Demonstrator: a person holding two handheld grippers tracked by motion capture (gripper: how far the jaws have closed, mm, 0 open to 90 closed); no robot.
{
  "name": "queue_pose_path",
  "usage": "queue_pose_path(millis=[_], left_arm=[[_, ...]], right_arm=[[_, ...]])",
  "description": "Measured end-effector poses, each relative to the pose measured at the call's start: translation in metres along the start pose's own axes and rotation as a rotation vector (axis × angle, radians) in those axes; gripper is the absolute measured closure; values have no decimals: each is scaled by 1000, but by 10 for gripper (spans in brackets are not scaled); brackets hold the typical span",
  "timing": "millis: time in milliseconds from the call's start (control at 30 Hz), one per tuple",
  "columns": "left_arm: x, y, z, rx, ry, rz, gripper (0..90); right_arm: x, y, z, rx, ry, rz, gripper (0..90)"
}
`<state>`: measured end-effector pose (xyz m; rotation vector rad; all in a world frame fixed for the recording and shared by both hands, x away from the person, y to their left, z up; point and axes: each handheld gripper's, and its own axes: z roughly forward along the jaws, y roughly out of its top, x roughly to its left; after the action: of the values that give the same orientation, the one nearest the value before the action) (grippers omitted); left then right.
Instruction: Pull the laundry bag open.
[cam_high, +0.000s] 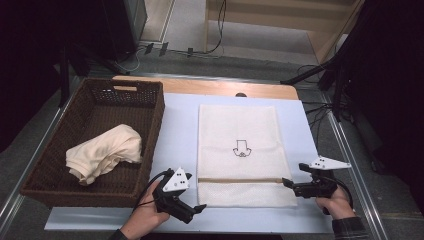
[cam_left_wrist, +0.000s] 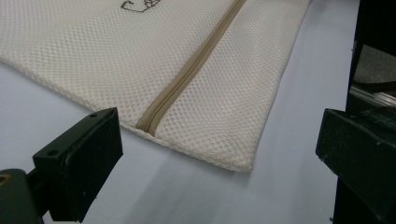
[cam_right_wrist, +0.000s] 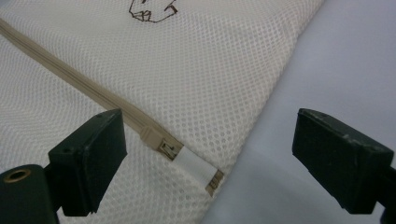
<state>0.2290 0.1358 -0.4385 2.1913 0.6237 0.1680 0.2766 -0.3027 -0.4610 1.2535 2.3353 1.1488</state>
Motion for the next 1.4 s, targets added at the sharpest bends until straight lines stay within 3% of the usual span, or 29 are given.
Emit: queue_pose_path(millis=[467, 767, 867, 1100, 1400], left_arm=[[2, -1, 0, -3, -7, -13, 6], [2, -1, 1, 0, -7, -17, 7], [2, -1, 1, -1, -13, -19, 8], [3, -1, 1, -3, -21, -26, 7], [3, -1, 1, -4, -25, -29, 7]], right_arm=[[-3, -23, -11, 38, 35, 1, 109], [1, -25, -3, 70, 92, -60, 154], [2, -25, 2, 83, 100, -85, 228], [-2, -25, 5, 57, 88, -107, 455], [-4, -31, 4, 28, 61, -150, 632]])
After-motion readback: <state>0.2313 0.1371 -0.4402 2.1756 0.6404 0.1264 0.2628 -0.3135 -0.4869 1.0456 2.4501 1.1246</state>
